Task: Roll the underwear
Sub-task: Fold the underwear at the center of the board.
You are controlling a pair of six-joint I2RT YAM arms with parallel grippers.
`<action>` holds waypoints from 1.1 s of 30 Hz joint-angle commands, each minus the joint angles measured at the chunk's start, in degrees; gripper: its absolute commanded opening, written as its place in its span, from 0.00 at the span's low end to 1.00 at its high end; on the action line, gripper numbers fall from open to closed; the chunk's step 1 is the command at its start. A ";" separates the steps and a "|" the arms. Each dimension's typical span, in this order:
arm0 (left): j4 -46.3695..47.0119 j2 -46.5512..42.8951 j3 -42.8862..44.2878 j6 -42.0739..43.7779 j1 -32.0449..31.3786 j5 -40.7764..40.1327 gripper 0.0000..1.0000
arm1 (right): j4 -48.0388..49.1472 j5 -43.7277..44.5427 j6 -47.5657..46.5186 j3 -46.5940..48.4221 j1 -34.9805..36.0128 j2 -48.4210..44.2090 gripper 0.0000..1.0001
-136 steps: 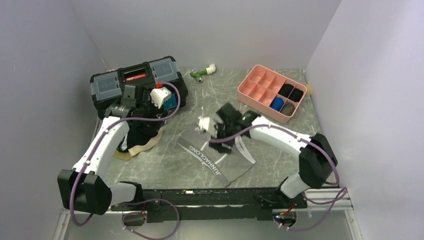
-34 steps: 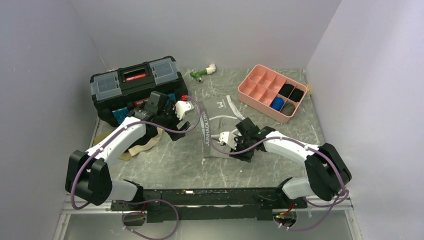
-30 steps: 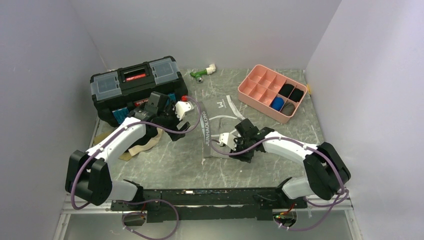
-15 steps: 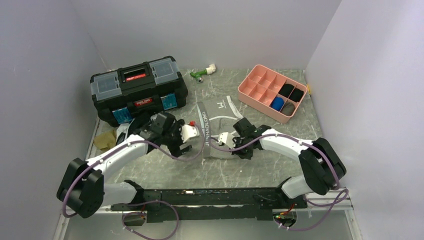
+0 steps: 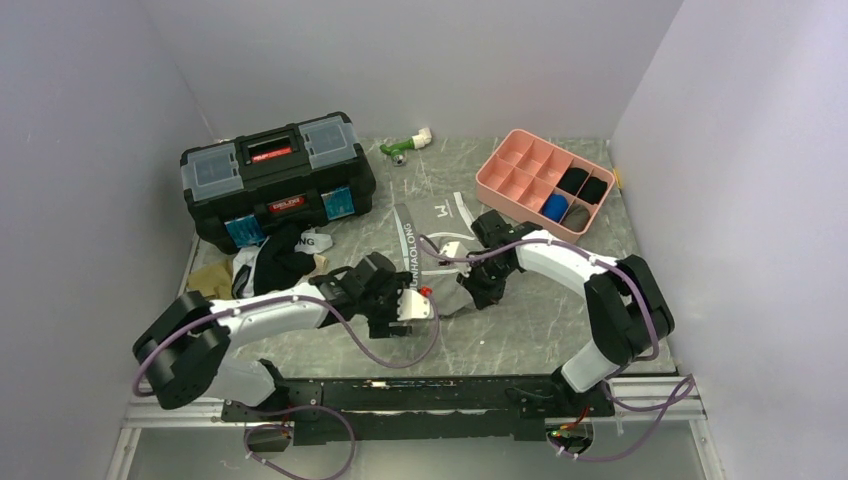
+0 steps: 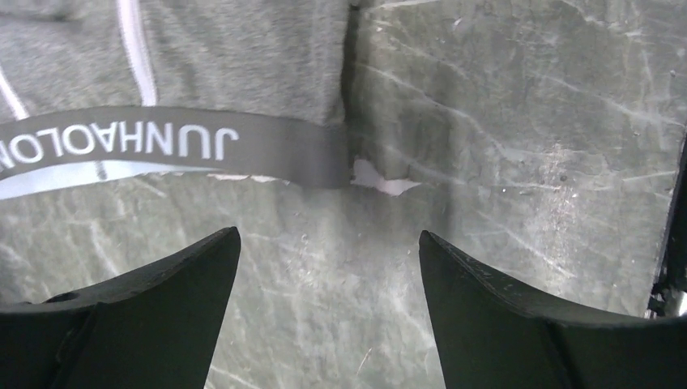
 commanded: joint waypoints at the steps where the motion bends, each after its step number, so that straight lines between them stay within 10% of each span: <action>1: 4.46 4.02 2.85 1.89 -3.27 -3.58 0.86 | -4.95 -5.49 -0.82 3.87 -2.05 1.83 0.00; 23: -1.84 16.70 11.49 1.52 -6.19 -5.18 0.52 | -10.10 -10.21 -3.12 8.57 -7.13 5.90 0.00; 33: -6.77 21.07 15.56 0.46 -7.58 -6.51 0.15 | -10.20 -10.32 -4.41 6.14 -7.17 5.01 0.00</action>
